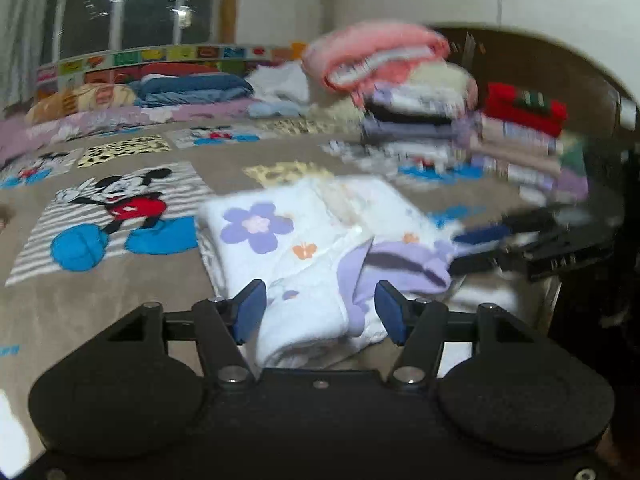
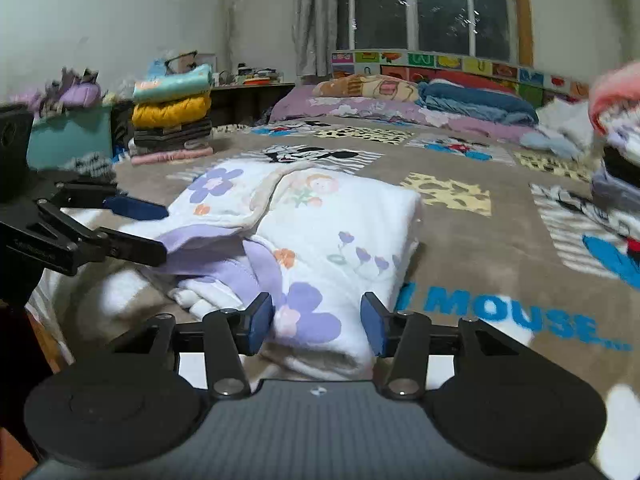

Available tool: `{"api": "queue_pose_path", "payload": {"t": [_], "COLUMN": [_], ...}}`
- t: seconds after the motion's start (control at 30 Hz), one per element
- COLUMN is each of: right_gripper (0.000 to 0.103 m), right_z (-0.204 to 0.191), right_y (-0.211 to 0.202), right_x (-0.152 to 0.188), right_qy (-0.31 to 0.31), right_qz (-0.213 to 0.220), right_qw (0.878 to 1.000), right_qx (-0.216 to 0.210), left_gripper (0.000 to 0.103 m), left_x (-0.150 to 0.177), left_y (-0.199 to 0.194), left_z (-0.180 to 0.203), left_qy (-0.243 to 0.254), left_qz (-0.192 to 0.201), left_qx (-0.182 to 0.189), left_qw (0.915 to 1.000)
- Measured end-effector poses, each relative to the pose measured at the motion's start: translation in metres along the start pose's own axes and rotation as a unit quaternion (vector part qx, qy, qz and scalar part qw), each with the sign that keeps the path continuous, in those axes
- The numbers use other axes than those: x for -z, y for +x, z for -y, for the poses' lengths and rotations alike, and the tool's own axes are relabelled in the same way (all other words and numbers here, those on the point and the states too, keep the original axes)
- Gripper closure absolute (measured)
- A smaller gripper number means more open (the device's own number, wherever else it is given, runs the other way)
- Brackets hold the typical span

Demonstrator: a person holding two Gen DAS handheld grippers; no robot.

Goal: Fold clothes
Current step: 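Grasp the folded garment with both tools and lift it off the blanket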

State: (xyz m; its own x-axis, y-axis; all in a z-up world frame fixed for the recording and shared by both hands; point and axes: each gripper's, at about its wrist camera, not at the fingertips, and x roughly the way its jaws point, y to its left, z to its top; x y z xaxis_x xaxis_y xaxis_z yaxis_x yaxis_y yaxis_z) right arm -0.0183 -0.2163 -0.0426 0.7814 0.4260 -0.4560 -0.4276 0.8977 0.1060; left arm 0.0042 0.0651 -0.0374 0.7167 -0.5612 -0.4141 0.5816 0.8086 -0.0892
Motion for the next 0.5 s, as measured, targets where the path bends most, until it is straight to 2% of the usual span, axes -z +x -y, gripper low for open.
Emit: {"api": "queue_pose_path", "payload": {"t": [0.1, 0.17, 0.27, 0.37, 0.5], "right_gripper": [0.053, 0.053, 0.051, 0.047, 0.044], "right_z": [0.009, 0.015, 0.030, 0.052, 0.070], "right_y": [-0.020, -0.034, -0.048, -0.051, -0.032], "right_x": [-0.001, -0.001, -0.001, 0.001, 0.005], "right_qy": [0.043, 0.070, 0.129, 0.211, 0.268], "right_qz": [0.007, 0.014, 0.046, 0.076, 0.072], "right_qw": [0.999, 0.997, 0.990, 0.974, 0.960], "right_qx": [-0.013, -0.021, -0.027, -0.036, -0.042], "left_gripper": [0.043, 0.042, 0.037, 0.033, 0.031], "left_x": [-0.003, -0.006, -0.006, -0.003, 0.002], "left_y": [-0.013, -0.017, -0.018, -0.012, 0.005], "left_z": [-0.012, -0.025, -0.046, -0.061, -0.073], "left_qy": [-0.051, -0.100, -0.195, -0.263, -0.326], "left_qz": [0.023, 0.038, 0.053, 0.049, 0.025], "left_qx": [-0.006, -0.016, -0.015, -0.012, -0.004], "left_qw": [0.9984, 0.9941, 0.9793, 0.9635, 0.9449]}}
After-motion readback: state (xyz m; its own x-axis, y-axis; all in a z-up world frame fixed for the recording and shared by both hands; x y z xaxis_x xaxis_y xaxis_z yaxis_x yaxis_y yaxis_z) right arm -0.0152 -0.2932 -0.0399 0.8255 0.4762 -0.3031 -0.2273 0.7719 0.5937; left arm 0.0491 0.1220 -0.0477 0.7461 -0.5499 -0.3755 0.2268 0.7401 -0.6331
